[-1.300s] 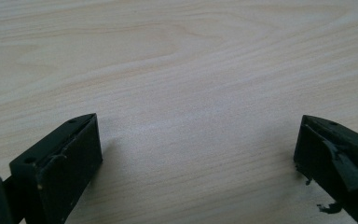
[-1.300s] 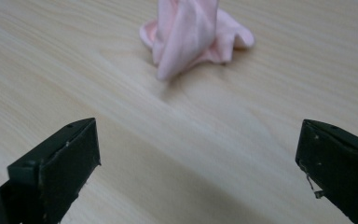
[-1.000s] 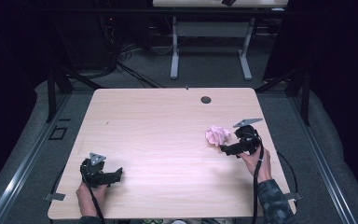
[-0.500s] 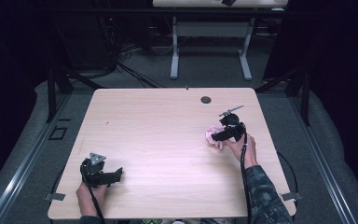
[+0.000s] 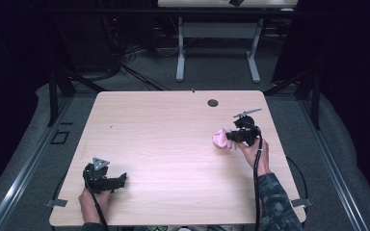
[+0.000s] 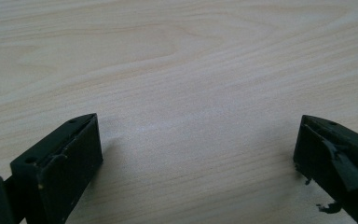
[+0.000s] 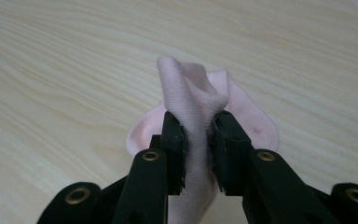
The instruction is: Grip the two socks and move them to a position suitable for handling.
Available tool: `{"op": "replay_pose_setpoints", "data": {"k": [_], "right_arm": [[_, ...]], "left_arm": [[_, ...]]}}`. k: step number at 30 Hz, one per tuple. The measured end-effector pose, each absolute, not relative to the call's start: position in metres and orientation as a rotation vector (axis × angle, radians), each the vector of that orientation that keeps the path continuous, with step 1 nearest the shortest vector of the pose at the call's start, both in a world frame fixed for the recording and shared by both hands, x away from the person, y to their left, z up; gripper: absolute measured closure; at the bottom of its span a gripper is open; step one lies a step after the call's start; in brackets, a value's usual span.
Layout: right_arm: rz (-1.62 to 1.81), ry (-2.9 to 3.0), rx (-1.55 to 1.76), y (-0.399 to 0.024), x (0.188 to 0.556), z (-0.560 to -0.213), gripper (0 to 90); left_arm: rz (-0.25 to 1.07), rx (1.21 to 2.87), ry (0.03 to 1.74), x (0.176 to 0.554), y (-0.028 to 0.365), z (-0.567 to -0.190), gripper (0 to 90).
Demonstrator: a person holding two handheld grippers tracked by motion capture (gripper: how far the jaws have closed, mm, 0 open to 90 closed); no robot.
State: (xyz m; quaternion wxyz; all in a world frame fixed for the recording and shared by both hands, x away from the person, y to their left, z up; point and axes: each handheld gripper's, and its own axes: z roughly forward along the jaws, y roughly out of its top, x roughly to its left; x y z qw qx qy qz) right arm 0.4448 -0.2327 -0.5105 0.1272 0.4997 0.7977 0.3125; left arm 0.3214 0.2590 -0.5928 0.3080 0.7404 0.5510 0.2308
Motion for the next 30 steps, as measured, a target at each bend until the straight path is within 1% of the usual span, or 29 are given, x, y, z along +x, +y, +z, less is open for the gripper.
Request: {"op": "replay_pose_setpoints", "data": {"k": [4,5,10,12,13,14,17,21,22,27,28,29,30], "right_arm": [[1.005,2.325,1.403,-0.236,0.424,-0.491,75.8],[1.005,2.325,1.403,-0.236,0.424,-0.491,75.8],[1.152,2.375,1.287,-0.23,0.382,-0.466,75.9],[1.224,2.432,1.193,-0.223,0.357,-0.455,75.9],[1.224,2.432,1.193,-0.223,0.357,-0.455,75.9],[1.244,2.483,1.146,-0.218,0.344,-0.451,75.9],[1.286,2.552,1.095,-0.21,0.323,-0.45,75.8],[1.283,2.655,1.032,-0.194,0.307,-0.46,75.8],[1.229,2.741,1.012,-0.177,0.305,-0.478,75.7],[1.007,2.861,0.982,-0.138,0.31,-0.529,75.4],[0.991,2.872,0.97,-0.133,0.311,-0.536,74.7],[0.991,2.872,0.97,-0.133,0.311,-0.536,74.7],[0.951,2.885,0.952,-0.125,0.31,-0.547,69.9]], "left_arm": [[0.61,1.958,1.456,0.321,0.259,-0.593,0.7],[0.61,1.958,1.456,0.321,0.259,-0.593,0.7],[0.611,1.958,1.456,0.321,0.259,-0.593,0.7],[0.611,1.958,1.457,0.321,0.259,-0.593,0.7],[0.61,1.958,1.456,0.321,0.259,-0.593,0.7],[0.61,1.958,1.456,0.321,0.259,-0.593,0.7],[0.61,1.959,1.456,0.321,0.259,-0.593,0.7],[0.61,1.959,1.456,0.321,0.259,-0.593,0.7],[0.611,1.958,1.456,0.321,0.259,-0.593,0.7],[0.61,1.958,1.456,0.321,0.259,-0.593,0.7],[0.61,1.958,1.456,0.321,0.259,-0.593,0.7],[0.611,1.958,1.456,0.321,0.259,-0.593,0.7],[0.611,1.959,1.455,0.321,0.259,-0.593,0.7]]}}
